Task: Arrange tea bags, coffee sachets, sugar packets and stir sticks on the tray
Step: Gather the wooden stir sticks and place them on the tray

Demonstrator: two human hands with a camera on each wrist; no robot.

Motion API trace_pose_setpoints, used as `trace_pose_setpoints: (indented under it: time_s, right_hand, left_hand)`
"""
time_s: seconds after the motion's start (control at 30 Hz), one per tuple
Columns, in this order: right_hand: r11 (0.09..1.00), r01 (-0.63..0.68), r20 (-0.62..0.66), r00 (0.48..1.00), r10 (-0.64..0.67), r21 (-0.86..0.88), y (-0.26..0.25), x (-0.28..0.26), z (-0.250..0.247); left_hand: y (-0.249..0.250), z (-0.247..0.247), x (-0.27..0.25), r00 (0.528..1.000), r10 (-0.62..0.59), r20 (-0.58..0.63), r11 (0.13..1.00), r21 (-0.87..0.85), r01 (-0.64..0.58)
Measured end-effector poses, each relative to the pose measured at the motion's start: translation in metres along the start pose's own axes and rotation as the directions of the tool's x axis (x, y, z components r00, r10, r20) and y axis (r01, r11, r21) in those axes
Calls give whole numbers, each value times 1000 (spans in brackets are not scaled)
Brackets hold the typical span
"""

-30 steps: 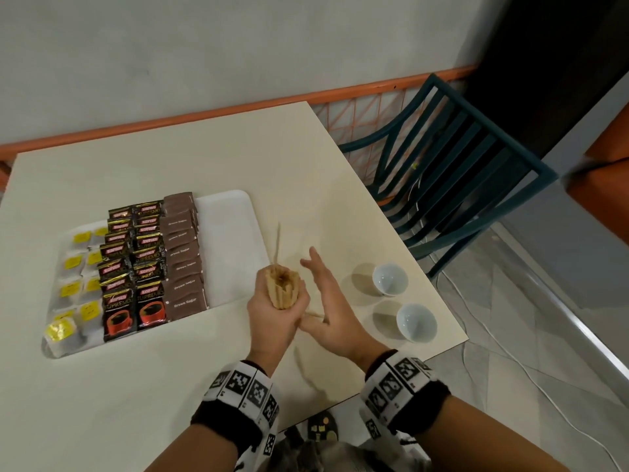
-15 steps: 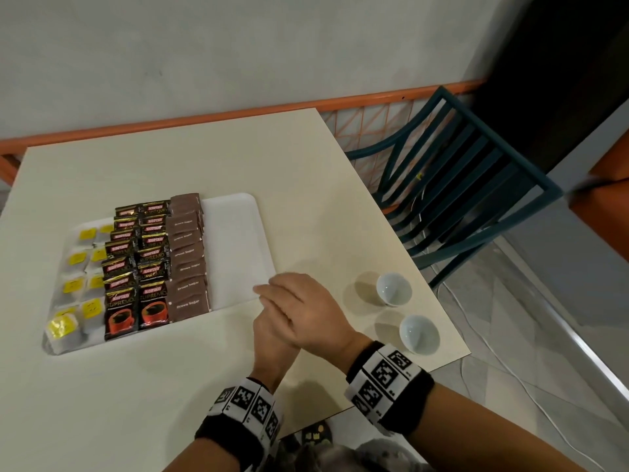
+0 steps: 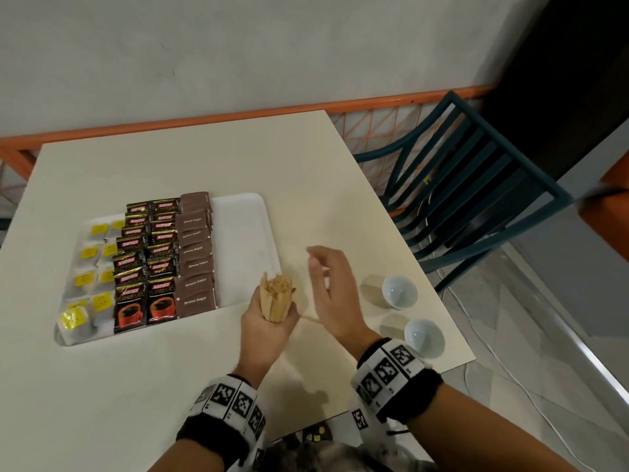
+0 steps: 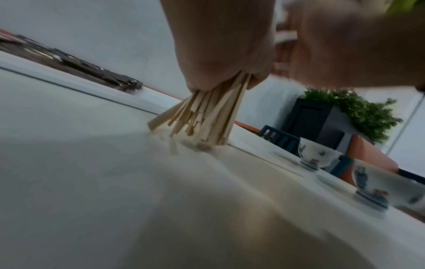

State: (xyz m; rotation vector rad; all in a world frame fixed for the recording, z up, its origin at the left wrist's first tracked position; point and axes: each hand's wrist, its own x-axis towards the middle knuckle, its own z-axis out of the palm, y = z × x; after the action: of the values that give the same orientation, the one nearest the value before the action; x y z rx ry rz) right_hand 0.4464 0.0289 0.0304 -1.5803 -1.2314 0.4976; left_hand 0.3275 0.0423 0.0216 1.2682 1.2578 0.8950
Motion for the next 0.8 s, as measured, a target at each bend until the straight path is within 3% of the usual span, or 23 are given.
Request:
trace_pose_setpoints:
  time_s: [0.07, 0.17, 0.33, 0.47, 0.53, 0.63, 0.73, 0.8]
  right_hand:
    - [954, -157, 124, 973, 193, -255, 28, -1, -5]
    - [812, -57, 395, 852, 343, -581, 63, -16, -6]
    - [803, -21, 377, 875, 303, -596, 67, -27, -1]
    - [652, 147, 448, 834, 323, -744, 61, -26, 3]
    - [682, 117, 462, 815, 349, -722, 54, -24, 6]
    - [853, -159, 466, 780, 417, -497, 38, -16, 13]
    - [950, -267, 525, 792, 311, -160, 10, -14, 26]
    - [957, -288, 548, 804, 231, 19, -6, -16, 36]
  left_hand:
    - [-4, -10, 6, 997, -26, -67, 999, -42, 23]
    - [-1, -29, 12, 993, -89, -81, 990, -114, 80]
    - [0, -56, 16, 957, -285, -44, 918, -300, 260]
    - [-3, -70, 10, 906, -424, 20, 831, -390, 397]
    - [-6, -74, 6, 896, -442, 31, 819, -393, 418]
    - [-7, -75, 0, 893, -447, 42, 814, -394, 426]
    - [-6, -74, -4, 907, -420, 38, 820, -412, 397]
    - [-3, -73, -6, 924, -381, 31, 831, -427, 357]
